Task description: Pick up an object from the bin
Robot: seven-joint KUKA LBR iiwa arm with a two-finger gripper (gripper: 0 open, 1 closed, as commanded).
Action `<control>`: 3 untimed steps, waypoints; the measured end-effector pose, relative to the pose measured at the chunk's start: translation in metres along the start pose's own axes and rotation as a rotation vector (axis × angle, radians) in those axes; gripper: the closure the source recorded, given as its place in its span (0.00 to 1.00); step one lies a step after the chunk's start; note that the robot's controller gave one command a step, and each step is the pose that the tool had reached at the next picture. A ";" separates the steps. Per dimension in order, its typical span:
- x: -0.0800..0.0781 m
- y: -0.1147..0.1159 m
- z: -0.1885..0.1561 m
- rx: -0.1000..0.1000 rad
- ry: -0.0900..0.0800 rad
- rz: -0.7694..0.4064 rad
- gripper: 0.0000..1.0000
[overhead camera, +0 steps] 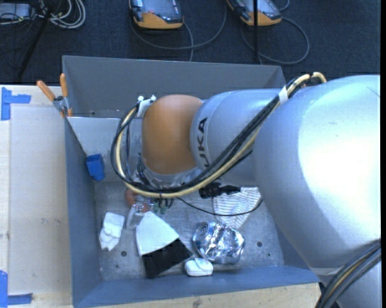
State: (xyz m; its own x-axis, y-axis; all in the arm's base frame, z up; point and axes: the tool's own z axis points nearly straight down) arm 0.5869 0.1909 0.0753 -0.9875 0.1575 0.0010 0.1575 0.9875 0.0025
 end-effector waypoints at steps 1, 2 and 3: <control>0.000 -0.055 -0.004 -0.016 -0.011 0.061 1.00; 0.000 -0.055 -0.004 -0.016 -0.011 0.061 1.00; 0.002 -0.056 -0.007 -0.011 -0.007 0.060 1.00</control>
Offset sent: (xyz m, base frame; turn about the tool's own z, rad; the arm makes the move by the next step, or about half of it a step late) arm 0.0000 0.0000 0.0000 0.0000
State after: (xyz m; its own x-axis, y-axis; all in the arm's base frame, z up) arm 0.5765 0.1361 0.0825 -0.9762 0.2169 -0.0058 0.2168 0.9761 0.0141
